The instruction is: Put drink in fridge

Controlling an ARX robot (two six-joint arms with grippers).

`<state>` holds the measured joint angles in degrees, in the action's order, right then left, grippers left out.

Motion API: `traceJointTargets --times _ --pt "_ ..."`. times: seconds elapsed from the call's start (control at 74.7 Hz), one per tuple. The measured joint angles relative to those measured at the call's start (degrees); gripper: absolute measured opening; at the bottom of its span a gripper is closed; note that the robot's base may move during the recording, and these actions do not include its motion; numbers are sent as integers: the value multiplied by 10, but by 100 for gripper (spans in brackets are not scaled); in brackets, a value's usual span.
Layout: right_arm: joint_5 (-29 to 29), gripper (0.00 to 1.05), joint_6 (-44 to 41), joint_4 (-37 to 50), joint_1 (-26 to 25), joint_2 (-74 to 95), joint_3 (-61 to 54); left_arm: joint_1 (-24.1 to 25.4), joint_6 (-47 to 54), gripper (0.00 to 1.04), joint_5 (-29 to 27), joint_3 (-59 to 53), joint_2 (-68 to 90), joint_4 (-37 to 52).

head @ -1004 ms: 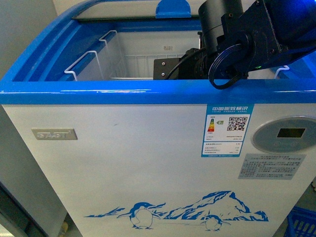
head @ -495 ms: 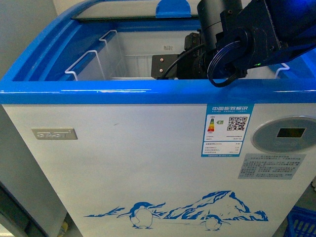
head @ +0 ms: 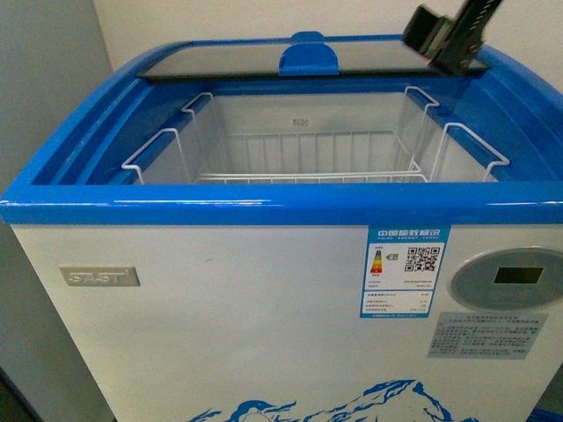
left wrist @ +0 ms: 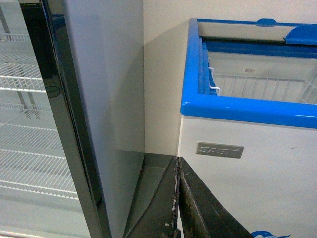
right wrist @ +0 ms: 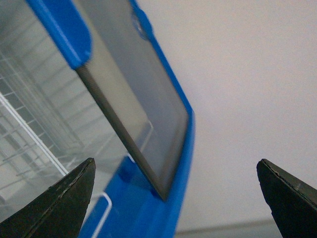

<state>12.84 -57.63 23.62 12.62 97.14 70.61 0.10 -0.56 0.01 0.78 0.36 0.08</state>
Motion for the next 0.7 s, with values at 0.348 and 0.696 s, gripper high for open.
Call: traceJointTargets --times 0.348,0.696 --pt "70 94 468 -314 23 -547 -276 0 0 3 0 0 0 0" --pt "-64 22 568 -155 -58 -694 -523 0 0 3 0 0 0 0"
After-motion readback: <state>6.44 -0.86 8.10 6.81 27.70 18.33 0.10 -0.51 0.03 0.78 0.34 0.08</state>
